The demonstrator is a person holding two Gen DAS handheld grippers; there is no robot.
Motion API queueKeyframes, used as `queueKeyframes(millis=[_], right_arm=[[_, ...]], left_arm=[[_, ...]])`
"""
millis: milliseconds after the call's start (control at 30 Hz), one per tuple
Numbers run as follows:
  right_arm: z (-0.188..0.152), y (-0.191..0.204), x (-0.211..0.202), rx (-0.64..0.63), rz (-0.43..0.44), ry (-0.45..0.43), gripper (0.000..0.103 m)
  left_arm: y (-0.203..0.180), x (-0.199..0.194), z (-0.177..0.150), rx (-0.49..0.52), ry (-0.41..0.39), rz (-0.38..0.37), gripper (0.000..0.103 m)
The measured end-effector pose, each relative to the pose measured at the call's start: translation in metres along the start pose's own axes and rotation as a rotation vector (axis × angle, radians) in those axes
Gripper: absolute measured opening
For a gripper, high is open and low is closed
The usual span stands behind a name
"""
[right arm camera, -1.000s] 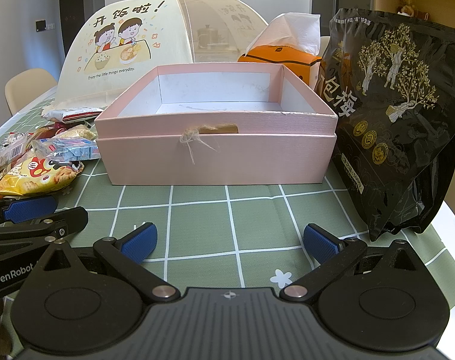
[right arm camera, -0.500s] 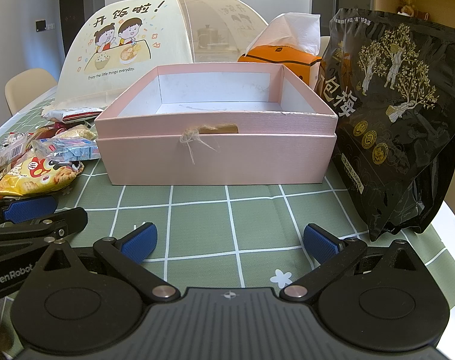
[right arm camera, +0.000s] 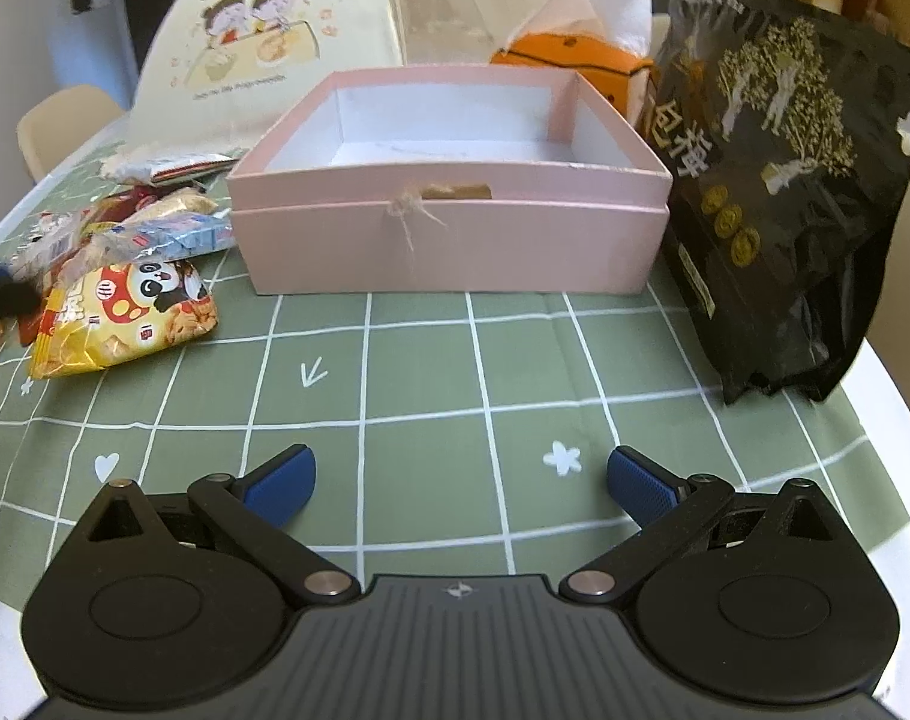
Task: Organize snacks
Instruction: 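Grasp the candy pack with the left gripper while the right grasps the panda chip bag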
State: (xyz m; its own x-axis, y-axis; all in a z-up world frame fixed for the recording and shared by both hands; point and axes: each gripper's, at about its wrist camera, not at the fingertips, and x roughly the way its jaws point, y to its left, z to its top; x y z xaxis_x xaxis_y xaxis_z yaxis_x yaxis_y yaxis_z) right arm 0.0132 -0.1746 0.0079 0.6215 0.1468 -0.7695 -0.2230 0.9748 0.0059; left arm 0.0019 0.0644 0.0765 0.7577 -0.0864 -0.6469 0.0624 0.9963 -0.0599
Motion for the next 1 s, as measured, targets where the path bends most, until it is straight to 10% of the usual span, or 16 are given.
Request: queueKeyframes(millis=[133, 367, 600, 1000], right_arm=[[0.003, 0.003, 0.0, 0.032, -0.025, 0.037, 0.103], [0.008, 0.01, -0.003, 0.001, -0.003, 0.122, 0.103], [0.015, 0.037, -0.032, 0.023, 0.094, 0.052, 0.101], [0.033, 0.192, -0.026, -0.317, 0.262, 0.063, 0.093]], left_arm=[[0.038, 0.044, 0.038, -0.206, 0.069, -0.072, 0.044], [0.026, 0.112, 0.064, 0.029, 0.241, -0.109, 0.044], [0.032, 0.072, 0.023, 0.173, 0.251, -0.233, 0.047], [0.112, 0.035, 0.019, -0.129, 0.241, -0.208, 0.043]])
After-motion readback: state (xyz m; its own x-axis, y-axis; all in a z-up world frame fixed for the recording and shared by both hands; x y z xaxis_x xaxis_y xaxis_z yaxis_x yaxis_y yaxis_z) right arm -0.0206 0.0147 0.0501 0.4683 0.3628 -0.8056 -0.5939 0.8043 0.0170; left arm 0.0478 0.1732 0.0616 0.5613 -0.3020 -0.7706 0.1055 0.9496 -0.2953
